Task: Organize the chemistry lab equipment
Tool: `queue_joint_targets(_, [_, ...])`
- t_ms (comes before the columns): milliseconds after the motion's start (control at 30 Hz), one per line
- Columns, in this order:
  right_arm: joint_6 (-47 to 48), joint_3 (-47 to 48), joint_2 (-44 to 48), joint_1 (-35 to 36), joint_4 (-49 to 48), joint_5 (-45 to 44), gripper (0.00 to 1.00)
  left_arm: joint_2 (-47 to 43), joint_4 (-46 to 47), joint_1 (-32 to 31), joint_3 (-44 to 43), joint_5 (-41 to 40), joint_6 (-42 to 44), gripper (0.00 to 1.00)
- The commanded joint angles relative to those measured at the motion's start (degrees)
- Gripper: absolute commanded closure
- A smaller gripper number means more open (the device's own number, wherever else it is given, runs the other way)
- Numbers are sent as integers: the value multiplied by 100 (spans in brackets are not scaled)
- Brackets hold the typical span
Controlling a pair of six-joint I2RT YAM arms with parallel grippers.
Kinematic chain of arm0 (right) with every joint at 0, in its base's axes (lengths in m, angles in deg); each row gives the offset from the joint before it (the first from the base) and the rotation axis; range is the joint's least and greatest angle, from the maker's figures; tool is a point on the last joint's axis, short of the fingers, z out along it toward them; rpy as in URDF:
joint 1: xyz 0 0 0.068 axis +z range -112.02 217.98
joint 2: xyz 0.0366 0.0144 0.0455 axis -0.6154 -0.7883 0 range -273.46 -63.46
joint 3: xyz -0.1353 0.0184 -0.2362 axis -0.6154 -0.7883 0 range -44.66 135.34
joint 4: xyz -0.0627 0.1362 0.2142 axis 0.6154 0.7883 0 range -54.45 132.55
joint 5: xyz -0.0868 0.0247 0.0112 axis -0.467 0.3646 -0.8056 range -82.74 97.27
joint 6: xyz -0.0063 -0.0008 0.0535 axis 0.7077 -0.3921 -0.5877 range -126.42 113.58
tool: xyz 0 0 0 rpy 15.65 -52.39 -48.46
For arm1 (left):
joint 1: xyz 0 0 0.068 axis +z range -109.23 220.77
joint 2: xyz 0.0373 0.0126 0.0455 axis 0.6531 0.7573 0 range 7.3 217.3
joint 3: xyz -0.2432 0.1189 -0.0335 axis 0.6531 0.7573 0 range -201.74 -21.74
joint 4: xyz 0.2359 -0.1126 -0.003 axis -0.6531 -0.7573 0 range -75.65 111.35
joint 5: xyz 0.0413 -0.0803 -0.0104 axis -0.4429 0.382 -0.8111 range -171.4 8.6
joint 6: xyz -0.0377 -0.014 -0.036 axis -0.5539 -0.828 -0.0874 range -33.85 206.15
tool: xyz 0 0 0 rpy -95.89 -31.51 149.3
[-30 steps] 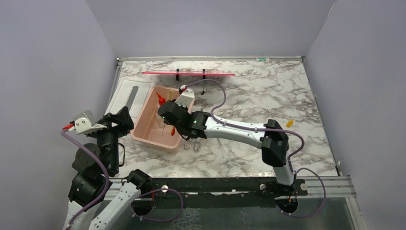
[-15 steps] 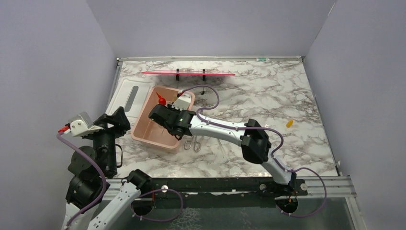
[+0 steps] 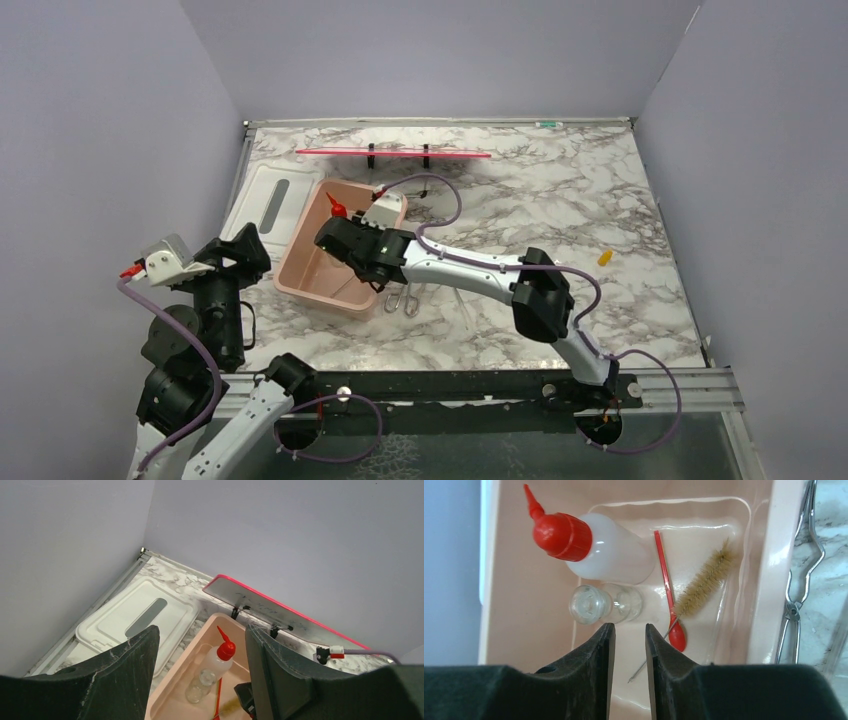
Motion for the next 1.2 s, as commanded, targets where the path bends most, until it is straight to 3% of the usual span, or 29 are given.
queue_joint_targets(0, [767,-211,716,11,-661,11,65,9,-45,-27,8,-45,73,34])
queue_joint_targets(267, [2402,-1847,2343,-295,-2050,908,63,238,-24,-27,9,480,-36,34])
queue_joint_targets(533, [2595,-3726,4089,-801,-1592,1179,52,786,396,-28,204,1564,-169,31])
queue_joint_targets(667, [2669,-4772,4632,-988,-1488,1502,44,1123,837,-28,450,1810,-336,21])
queue_joint_targets(933, [2672,-5627,4162,-1291,-1108,2315,40,1988,1589,-27,642,2267,-783,19])
queue_joint_targets(1167, [3123,-5574,3314,-1530,-1180,2934,43,2362,2115,-27,727,2162,-815,19])
